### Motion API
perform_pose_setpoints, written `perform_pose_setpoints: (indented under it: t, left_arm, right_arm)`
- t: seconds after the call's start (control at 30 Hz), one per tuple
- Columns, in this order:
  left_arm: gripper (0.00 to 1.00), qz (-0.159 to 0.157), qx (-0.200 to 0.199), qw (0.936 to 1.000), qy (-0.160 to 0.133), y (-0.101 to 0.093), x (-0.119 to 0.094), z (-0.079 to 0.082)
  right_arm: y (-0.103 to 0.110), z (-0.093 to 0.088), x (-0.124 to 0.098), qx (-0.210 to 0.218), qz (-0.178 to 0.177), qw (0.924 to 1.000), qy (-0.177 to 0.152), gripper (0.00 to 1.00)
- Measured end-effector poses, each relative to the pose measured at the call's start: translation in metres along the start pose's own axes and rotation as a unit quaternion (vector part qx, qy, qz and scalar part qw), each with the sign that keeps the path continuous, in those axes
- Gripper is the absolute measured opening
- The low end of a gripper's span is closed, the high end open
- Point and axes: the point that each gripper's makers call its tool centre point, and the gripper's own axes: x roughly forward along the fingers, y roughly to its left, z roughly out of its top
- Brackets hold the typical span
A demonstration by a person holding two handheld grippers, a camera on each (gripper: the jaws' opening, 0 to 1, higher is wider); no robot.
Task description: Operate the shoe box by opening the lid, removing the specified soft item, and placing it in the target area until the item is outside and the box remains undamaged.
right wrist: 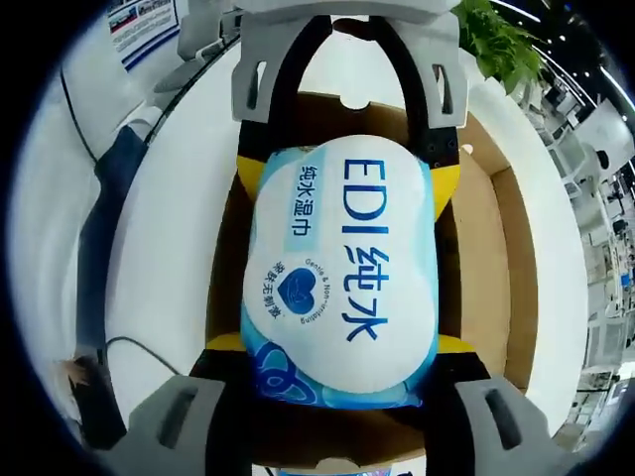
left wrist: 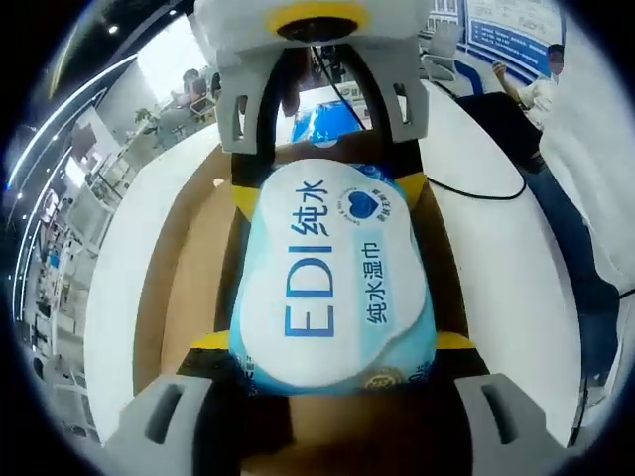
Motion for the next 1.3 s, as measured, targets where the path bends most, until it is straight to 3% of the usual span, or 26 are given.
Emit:
perform_pose_setpoints:
  t: [0.33,0.8,1.3]
  left_arm:
    - [0.72,0.028,0.017,0.9994,-0.015,0.003,-0.032,0.012]
    - [0.72,0.045,0.059,0.9968,-0.028,-0.009,-0.078,0.033]
    - [0.72,0.051,0.079,0.9949,-0.036,-0.048,-0.09,0.072]
  right_arm:
    - [-0.003,0.017,-0.031,-0.009,-0.032,0.9995,0.003,0.64]
    - [0.014,0.04,-0.076,0.006,-0.075,0.9971,0.015,0.64]
    - [0.056,0.025,-0.109,0.017,-0.088,0.9957,0.022,0.63]
